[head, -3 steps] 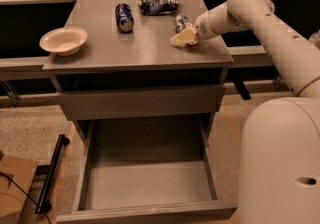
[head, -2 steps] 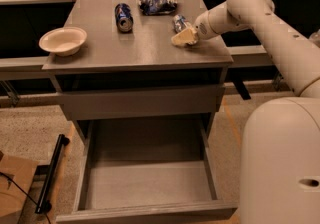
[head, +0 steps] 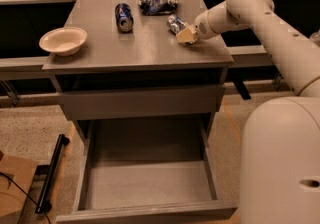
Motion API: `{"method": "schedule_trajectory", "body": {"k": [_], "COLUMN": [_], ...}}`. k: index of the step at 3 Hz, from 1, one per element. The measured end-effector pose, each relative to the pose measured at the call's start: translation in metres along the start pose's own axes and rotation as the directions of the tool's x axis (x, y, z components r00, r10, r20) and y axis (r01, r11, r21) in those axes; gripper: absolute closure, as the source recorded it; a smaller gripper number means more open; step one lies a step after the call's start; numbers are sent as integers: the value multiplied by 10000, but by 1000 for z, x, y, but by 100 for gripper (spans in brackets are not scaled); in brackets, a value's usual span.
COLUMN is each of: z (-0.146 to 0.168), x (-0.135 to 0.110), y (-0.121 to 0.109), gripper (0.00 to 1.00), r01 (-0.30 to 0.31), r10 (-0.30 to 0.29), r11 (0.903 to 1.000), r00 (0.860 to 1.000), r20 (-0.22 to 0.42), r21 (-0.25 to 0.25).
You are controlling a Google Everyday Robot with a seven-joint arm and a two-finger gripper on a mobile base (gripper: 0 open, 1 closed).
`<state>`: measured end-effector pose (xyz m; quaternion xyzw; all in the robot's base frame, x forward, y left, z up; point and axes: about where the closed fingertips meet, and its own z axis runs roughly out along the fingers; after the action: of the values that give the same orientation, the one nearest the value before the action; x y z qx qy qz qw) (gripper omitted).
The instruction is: Place redbull can into middle drawer
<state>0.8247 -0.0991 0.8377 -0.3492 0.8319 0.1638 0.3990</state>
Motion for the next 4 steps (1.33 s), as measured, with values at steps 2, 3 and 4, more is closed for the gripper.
{"method": "schedule_trajectory", "body": {"k": [2, 3, 4], "z": [-144, -222, -233], "x": [-2, -10, -16], "y": [65, 98, 105], "gripper": [100, 100, 100], "r01": [2982, 4280, 4450], "r10": [-2968, -4216, -4380], "r11": [9545, 9035, 8952], "r00": [9515, 8966, 8887], "r20": [-815, -1356, -1355], "r21": [60, 212, 248]}}
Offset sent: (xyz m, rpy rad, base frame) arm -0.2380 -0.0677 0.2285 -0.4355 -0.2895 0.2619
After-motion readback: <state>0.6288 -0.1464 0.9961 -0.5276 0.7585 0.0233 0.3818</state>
